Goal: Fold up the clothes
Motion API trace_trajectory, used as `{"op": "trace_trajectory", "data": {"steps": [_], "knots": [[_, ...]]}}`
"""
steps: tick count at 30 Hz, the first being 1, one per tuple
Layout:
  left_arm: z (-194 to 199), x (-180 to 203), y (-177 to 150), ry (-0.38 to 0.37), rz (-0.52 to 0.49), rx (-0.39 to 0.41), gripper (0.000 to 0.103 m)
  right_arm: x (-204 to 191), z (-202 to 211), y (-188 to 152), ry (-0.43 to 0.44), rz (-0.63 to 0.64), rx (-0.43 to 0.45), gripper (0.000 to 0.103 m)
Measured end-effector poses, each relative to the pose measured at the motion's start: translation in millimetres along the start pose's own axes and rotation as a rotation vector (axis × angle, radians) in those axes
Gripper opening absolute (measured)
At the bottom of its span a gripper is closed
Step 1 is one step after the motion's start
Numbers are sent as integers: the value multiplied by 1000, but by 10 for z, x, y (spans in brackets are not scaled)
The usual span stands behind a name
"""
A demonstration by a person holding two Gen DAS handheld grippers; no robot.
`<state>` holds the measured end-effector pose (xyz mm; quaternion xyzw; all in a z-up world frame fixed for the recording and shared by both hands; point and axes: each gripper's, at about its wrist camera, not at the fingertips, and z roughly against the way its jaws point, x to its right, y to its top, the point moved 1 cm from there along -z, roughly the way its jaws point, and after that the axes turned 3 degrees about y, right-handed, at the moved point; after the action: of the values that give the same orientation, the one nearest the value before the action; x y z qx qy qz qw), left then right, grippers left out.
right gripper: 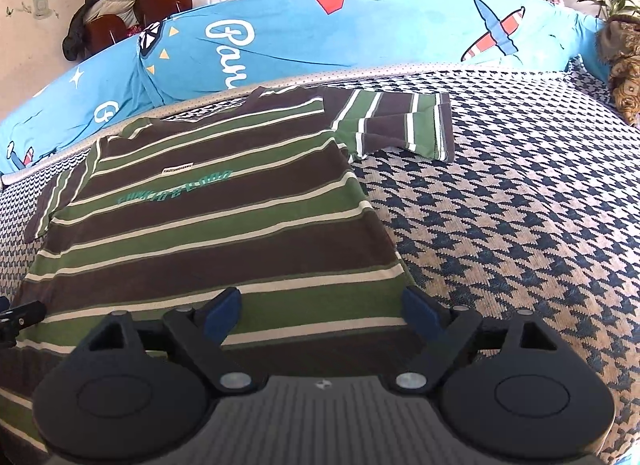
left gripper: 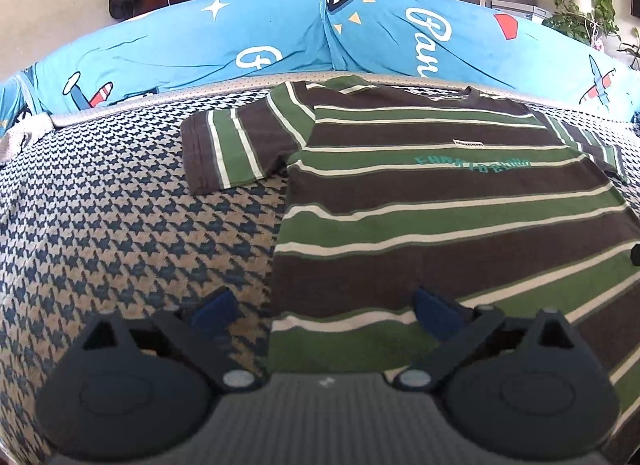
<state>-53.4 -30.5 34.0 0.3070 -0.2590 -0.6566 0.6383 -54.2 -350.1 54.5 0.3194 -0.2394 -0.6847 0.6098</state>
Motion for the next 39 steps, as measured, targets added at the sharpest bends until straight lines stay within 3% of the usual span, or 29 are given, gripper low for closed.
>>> {"op": "trace_trajectory", "data": {"steps": [3, 6, 15, 26, 39], "knots": [[83, -24, 3, 12, 20, 6, 98, 0, 108, -44, -1, -25, 15, 87], [207, -5, -3, -36, 45, 23, 99, 3, 217, -93, 6, -59, 26, 88], [410, 354, -192, -132, -71, 16, 99, -99, 412, -235, 70, -69, 35, 88], [361, 289, -321, -79, -76, -25, 103, -167, 348, -344, -56, 25, -13, 88], [419, 114, -381, -9, -2, -59, 103, -64, 403, -356, -96, -37, -14, 88]]}}
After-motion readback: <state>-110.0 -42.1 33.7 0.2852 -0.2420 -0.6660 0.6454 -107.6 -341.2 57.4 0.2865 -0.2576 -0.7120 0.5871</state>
